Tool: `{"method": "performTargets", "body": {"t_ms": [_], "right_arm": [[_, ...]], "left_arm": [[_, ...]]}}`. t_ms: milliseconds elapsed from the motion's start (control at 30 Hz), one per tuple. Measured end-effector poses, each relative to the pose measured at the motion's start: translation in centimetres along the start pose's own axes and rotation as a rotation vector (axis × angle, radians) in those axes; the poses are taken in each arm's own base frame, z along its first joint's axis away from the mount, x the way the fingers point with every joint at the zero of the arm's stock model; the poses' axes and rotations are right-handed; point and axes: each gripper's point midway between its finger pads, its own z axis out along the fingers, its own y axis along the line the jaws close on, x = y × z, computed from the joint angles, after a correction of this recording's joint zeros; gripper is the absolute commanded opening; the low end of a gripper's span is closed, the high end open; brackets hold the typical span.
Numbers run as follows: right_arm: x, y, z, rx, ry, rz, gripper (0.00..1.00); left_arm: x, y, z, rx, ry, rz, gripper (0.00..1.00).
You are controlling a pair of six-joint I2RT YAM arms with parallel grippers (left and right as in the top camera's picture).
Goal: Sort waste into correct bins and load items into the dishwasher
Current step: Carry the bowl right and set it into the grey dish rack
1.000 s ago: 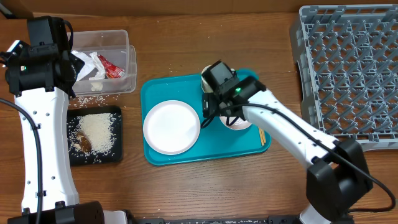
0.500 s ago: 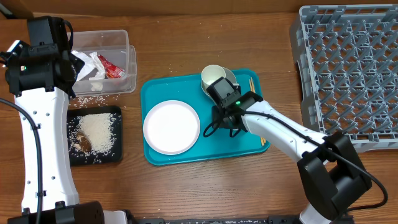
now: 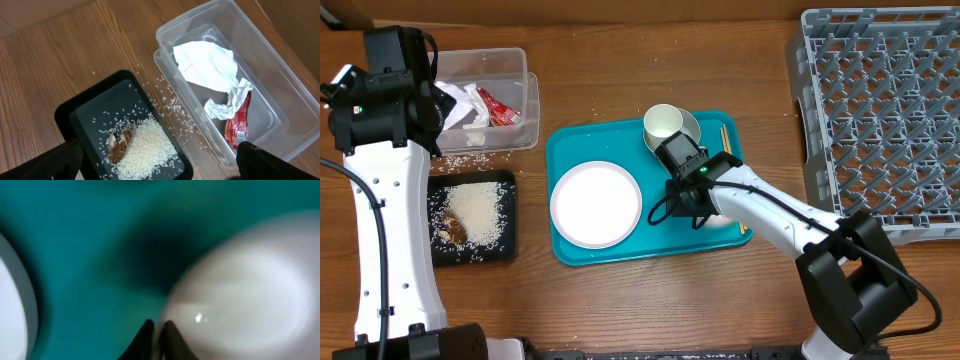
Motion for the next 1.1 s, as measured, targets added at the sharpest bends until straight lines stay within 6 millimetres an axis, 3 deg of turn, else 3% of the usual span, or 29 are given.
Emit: {"method": "performTargets", "body": {"t_ms": [267,367,500,533,600,667,733,833,1000,1100], "right_arm": [[-1.4,1.0,-4.1,-0.001,0.027,0.0,0.04],[-3.2,0.7,-7.7,0.005,0.016,0.025,0.04],[-7.9,-2.3,-12.9,0.024,-0.099,0.123,0.04],[-9.3,-3.7,-14.4,0.027,-0.137,0.162,0.04],[-12.7,-9.2,-18.9,0.029,-0.245,0.279,0.04],[-14.4,-13.0,-21.1,0.025,-0.305,0.353,0.04],[-16.2,-18.6,-23.3,0.022,-0.385,0.448,0.04],[-16.9,-26.1,-24.8,0.027,-0.454,0.554,0.04],[-16.2,-38.4,-27.3,0.02,-0.603,0.719,0.04],[-16.2,-43.2,-28.6,-0.006,-0.709,0.755,0.04]], "left_arm": [[0.0,0.0,0.0,0.0,0.0,0.0,1.0],[0.0,0.0,0.0,0.0,0.0,0.0,1.0],[0.0,0.0,0.0,0.0,0.0,0.0,1.0],[0.0,0.0,0.0,0.0,0.0,0.0,1.0],[0.0,0.0,0.0,0.0,0.0,0.0,1.0],[0.0,0.0,0.0,0.0,0.0,0.0,1.0],[0.0,0.0,0.0,0.0,0.0,0.0,1.0],[0.0,0.0,0.0,0.0,0.0,0.0,1.0],[0.0,0.0,0.0,0.0,0.0,0.0,1.0],[0.0,0.0,0.0,0.0,0.0,0.0,1.0]]}}
